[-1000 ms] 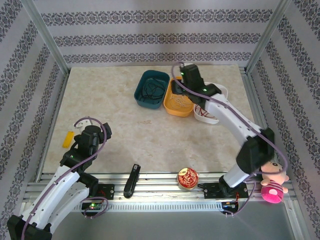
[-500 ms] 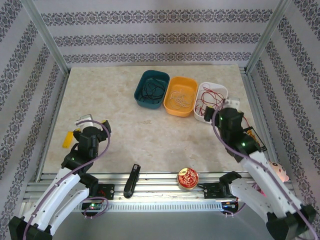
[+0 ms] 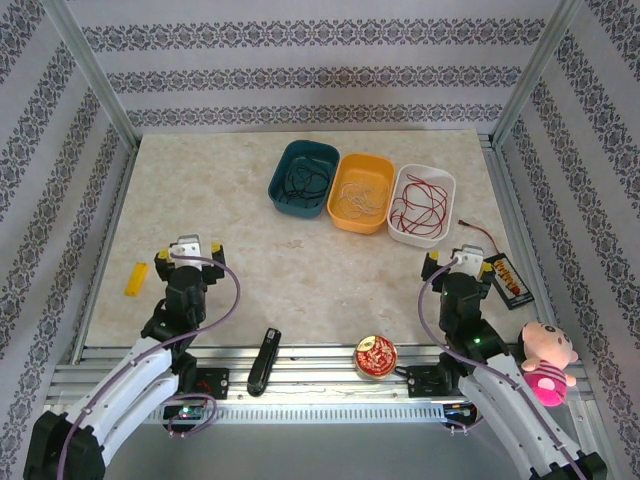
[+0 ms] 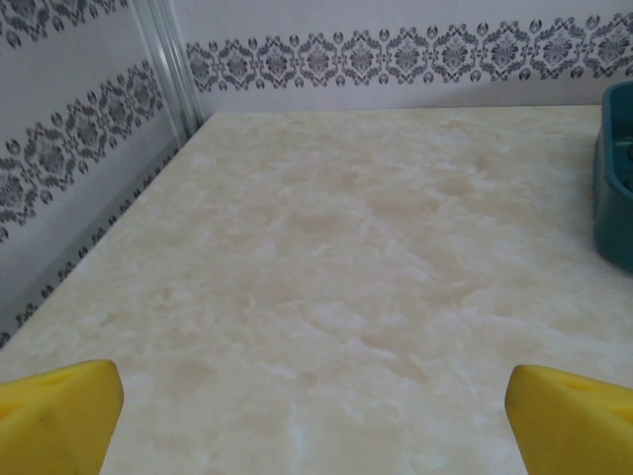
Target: Untangle the cables
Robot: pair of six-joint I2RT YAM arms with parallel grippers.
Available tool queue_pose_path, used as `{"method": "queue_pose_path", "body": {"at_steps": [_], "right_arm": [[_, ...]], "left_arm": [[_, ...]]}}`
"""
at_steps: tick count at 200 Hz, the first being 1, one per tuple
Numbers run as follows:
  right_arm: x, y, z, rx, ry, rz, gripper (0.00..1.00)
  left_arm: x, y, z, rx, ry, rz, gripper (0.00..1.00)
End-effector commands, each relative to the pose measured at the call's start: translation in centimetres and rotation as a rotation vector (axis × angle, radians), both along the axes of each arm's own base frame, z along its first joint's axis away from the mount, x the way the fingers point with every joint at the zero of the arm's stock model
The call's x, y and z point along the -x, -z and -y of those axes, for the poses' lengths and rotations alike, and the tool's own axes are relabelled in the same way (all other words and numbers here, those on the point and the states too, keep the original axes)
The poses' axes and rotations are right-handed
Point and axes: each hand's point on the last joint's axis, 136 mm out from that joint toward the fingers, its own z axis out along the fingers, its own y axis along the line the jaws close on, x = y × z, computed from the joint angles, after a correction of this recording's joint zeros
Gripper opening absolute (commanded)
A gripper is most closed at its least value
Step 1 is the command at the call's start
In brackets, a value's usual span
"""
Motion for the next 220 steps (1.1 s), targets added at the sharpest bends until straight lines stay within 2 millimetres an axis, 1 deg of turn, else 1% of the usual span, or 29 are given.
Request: {"method": "queue_pose_path", "body": {"at_steps": [1, 30, 48, 86, 121, 144, 177, 215, 220], "right_arm": [[-0.7, -1.6, 0.9, 0.010, 0.037, 0.087, 0.98], [-1.1, 0.0, 2.1, -0.041, 0.072, 0.063, 0.98], [-1.1, 0.5, 2.8, -0.080, 0.096, 0.064, 0.98], [-1.1, 0.7, 3.2, -0.091, 0.102, 0.076, 0.98], [-1.1, 0.7, 3.1, -0.091, 0.098, 0.079, 0.98], [-1.0, 0.8, 3.3, -0.093, 0.106, 0.083, 0.98], [-1.0, 0.7, 3.3, -0.102, 0.109, 0.120, 0.98], [-0.9, 0.5, 3.3, -0.106, 0.103, 0.147, 0.98], [-0.9, 0.5, 3.3, -0.106, 0.104, 0.146, 0.98]], "left_arm": [[-1.1, -2.2, -0.2, -0.050, 0.006, 0.088, 0.99], [-2.3, -1.6, 0.4, -0.038, 0.057, 0.073, 0.99], [-3.1, -1.0, 0.3, -0.024, 0.065, 0.063, 0.99], [-5.2, 1.0, -0.4, 0.049, 0.087, -0.005, 0.99], [-6.7, 2.2, -0.7, 0.074, 0.099, -0.029, 0.99], [-7.3, 2.6, -1.0, 0.105, 0.105, -0.011, 0.99], [-8.2, 2.8, -0.7, 0.113, 0.153, 0.031, 0.99], [-9.2, 3.7, -0.6, 0.100, 0.195, 0.030, 0.99], [-9.3, 4.1, -0.5, 0.101, 0.201, 0.028, 0.99]]}}
